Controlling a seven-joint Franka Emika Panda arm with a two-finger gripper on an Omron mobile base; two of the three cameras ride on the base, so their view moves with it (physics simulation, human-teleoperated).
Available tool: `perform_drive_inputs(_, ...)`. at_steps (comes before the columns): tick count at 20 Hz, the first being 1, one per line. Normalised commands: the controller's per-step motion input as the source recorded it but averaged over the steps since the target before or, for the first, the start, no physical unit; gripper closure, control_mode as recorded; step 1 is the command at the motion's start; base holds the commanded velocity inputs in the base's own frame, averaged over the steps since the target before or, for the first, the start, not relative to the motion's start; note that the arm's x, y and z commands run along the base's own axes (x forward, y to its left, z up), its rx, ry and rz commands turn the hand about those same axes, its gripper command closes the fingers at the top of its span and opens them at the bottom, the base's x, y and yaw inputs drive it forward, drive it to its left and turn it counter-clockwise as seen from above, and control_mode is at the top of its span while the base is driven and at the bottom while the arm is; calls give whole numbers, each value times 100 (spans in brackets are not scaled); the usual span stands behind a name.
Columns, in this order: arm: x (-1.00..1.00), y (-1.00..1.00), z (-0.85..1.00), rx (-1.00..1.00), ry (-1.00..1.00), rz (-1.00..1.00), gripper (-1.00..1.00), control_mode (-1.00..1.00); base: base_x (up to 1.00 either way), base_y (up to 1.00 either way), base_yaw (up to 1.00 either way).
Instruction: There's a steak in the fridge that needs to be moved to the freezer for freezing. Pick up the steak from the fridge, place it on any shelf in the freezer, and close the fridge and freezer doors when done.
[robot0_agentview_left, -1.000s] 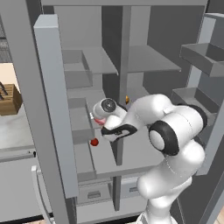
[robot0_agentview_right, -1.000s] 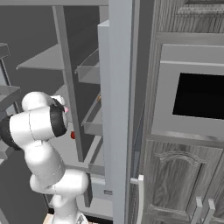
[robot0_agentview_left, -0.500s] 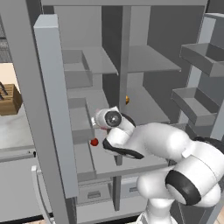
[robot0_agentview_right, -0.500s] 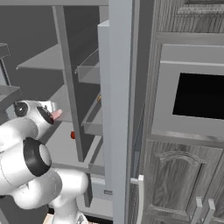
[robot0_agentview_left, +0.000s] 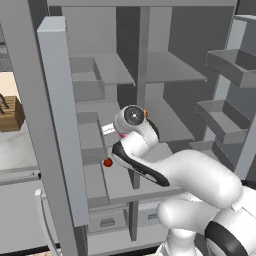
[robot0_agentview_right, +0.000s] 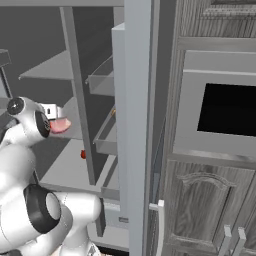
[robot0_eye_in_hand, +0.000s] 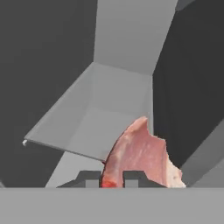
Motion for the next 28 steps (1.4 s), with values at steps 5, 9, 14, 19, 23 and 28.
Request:
perform_drive_inputs(5,-50,-24,81,0,16,-5,100,-100,0,0,0)
perform_drive_inputs(9,-59,-19,59,-2,1,-3,100,-100,0,0,0)
perform_drive_inputs(14,-45,-32,54,-2,0,0,100,-100,0,0,0)
perform_drive_inputs(19,-17,-65,40,0,0,0,100,-100,0,0,0)
perform_drive_inputs(23,-12,-49,50,0,-12,0,100,-100,0,0,0)
perform_drive_inputs(28,-12,-30,56,-4,-20,0,100,-100,0,0,0)
